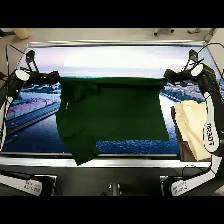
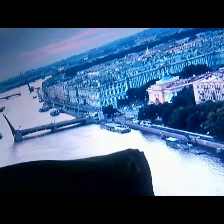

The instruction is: Fold the shirts.

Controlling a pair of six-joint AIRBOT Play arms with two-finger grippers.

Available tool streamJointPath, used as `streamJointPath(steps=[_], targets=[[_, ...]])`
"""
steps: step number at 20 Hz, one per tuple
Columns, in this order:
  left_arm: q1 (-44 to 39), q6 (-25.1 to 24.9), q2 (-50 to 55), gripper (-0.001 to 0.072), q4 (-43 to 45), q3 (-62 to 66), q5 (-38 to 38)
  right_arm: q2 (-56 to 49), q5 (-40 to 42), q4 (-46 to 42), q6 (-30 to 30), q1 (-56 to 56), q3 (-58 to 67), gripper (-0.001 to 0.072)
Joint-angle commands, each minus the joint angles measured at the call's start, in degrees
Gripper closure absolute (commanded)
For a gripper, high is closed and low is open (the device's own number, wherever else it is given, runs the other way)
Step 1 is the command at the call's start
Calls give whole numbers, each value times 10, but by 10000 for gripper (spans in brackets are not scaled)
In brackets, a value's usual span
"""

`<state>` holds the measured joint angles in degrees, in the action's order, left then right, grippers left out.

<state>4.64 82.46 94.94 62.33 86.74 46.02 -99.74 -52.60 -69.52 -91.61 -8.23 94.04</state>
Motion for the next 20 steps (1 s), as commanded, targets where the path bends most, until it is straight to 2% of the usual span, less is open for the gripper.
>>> streamJointPath(steps=[1, 3, 4, 7, 9, 10, 12, 13, 15, 16, 18, 20], targets=[[-2, 1, -37, 685, 95, 1, 155, 8, -158, -46, 14, -2, 0, 693], [-3, 45, -45, 685, 153, -28, 229, -6, -237, -82, 14, -2, -3, 693], [-1, 52, -42, 685, 145, -52, 254, -20, -255, -85, 14, -2, -6, 694], [-2, 45, -42, 684, 70, -138, 249, -56, -255, -60, 11, -2, -6, 693], [-2, 46, -42, 684, 60, -166, 247, -66, -254, -42, -1, -2, -6, 692], [-1, 46, -42, 647, 57, -169, 252, -67, -254, -31, -3, -2, -6, 668], [6, 45, -50, 316, 34, -168, 260, -64, -261, -12, -2, -2, 0, 414], [14, 45, -58, 273, 25, -162, 273, -59, -283, -16, 0, -2, 8, 393], [34, 27, -86, 273, 24, -159, 306, -38, -344, -45, 12, -3, 17, 244], [44, 15, -108, 274, 28, -171, 327, -28, -387, -67, 7, -2, 11, 205], [62, 15, -169, 274, 28, -249, 339, -2, -446, -65, 11, -2, -46, 206], [68, 8, -243, 274, 26, -366, 313, 45, -397, -54, 31, -2, -132, 207]])
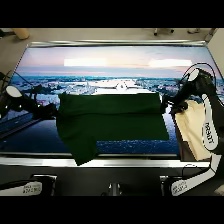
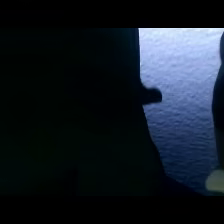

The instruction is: Fold the shirts.

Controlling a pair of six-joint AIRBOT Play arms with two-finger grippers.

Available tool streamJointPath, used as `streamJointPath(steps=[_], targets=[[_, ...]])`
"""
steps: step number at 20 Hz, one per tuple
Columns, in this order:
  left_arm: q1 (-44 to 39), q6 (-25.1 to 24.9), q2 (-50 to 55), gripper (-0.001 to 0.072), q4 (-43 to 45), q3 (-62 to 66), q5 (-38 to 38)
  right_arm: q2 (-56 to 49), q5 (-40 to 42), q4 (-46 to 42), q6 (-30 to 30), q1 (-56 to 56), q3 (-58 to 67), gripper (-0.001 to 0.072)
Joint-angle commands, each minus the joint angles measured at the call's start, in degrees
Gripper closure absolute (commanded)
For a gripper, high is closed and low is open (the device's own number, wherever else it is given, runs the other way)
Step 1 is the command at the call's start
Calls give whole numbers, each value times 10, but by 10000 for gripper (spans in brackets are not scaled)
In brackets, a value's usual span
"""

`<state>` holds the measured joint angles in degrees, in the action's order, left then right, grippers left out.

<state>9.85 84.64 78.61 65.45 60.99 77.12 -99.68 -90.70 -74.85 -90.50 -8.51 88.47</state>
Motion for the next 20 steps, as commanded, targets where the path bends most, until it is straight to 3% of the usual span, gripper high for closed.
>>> streamJointPath(steps=[1, 4, 7, 10, 16, 18, 20], targets=[[15, -18, -113, 274, -10, -161, -11, 66, 13, -11, 23, 0, -112, 207], [12, -22, -183, 274, -59, -280, -54, 94, 41, -28, 23, 0, -165, 208], [-8, -16, -183, 274, -60, -337, -76, 94, 38, -39, 20, 0, -170, 207], [-37, -8, -181, 274, -63, -354, -140, 94, 33, -59, 16, 0, -172, 207], [-86, 29, -162, 290, -71, -355, -182, 94, 64, -68, 16, 0, -230, 204], [-94, 45, -162, 546, -71, -355, -193, 94, 79, -66, 16, 0, -239, 203], [-96, 45, -163, 624, -71, -355, -194, 94, 90, -65, 13, 1, -245, 203]])
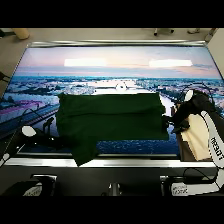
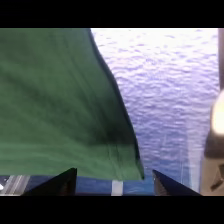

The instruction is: Fold the shirts.

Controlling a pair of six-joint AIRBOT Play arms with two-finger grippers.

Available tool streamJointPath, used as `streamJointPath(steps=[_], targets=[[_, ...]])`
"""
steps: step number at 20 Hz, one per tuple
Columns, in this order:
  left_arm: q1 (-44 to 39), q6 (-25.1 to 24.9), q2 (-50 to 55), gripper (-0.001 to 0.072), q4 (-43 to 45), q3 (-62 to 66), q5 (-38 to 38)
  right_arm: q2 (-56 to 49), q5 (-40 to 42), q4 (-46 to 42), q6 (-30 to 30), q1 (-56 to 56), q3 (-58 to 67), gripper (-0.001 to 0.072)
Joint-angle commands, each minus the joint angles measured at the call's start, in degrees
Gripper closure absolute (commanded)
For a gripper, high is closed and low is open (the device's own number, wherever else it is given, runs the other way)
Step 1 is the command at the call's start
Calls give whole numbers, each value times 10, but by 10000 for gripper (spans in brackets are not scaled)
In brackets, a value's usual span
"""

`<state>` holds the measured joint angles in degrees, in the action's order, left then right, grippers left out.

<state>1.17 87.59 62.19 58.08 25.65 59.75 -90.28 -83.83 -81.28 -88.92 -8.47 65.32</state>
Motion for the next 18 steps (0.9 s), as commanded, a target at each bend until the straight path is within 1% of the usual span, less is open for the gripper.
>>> streamJointPath(steps=[1, 5, 6, 7, 9, 10, 12, 15, 16, 18], targets=[[-9, 13, 1, 683, 3, -2, -20, 0, 28, 3, -7, 0, -20, 203], [-9, 11, -10, 684, 3, 1, -24, -5, 43, 33, -19, 0, -48, 209], [-9, 11, -12, 684, 3, 3, -25, -5, 43, 42, -19, 0, -53, 235], [-9, 11, -16, 684, 3, 7, -24, -5, 35, 56, -19, 0, -55, 314], [-9, 6, -25, 684, 4, 20, -25, -4, 16, 77, -19, 0, -55, 670], [-8, -7, -31, 685, 4, 33, -26, -2, 14, 76, -16, 0, -54, 693], [-6, -11, -49, 685, 6, 78, -22, 9, 15, 75, 3, 0, -35, 695], [4, -10, -59, 690, 31, 182, -23, 27, 37, 78, 2, 2, 52, 695], [9, -8, -49, 690, 45, 213, -27, 26, 62, 80, -4, 2, 87, 696], [24, -3, -10, 689, 54, 272, -44, 20, 144, 82, -19, 2, 145, 696]])
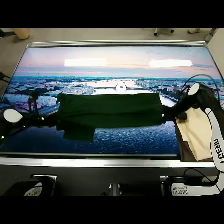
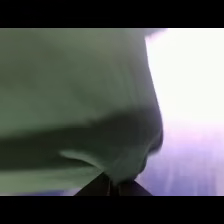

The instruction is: Fold the shirts.

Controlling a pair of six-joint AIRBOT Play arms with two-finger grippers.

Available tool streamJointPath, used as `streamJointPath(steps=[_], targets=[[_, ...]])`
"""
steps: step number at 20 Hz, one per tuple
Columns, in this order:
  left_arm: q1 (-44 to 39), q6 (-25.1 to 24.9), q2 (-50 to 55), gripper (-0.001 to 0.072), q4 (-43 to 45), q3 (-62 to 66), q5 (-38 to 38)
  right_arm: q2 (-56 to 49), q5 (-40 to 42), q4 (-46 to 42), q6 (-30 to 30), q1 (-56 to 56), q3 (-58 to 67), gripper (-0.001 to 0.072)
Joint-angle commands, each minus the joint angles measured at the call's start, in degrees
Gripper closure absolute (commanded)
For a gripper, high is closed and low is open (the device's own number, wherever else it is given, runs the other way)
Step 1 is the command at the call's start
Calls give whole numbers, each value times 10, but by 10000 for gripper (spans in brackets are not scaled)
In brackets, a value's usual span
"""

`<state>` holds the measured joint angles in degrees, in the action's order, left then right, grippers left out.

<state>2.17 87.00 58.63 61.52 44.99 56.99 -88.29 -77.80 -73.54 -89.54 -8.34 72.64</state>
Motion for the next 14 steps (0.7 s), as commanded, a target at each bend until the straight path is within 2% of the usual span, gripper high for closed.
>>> streamJointPath(steps=[1, 4, 6, 11, 12, 13, 14], targets=[[22, 3, 53, 689, 19, 108, -31, -10, 123, 5, -17, 0, 96, 696], [24, 2, 159, 687, 17, 189, -44, -68, 198, 46, -18, 8, 144, 696], [23, 2, 241, 686, 8, 242, -34, -108, 230, 37, -17, 27, 150, 695], [24, 3, 367, 677, 3, 330, -18, -178, 234, 28, -25, 50, 150, 684], [24, 2, 378, 572, -1, 339, -13, -180, 236, 28, -24, 50, 150, 553], [25, 2, 383, 263, 0, 350, -5, -179, 233, 28, -22, 49, 155, 255], [28, 2, 381, 25, 0, 362, 1, -173, 217, 21, -2, 45, 164, 100]])
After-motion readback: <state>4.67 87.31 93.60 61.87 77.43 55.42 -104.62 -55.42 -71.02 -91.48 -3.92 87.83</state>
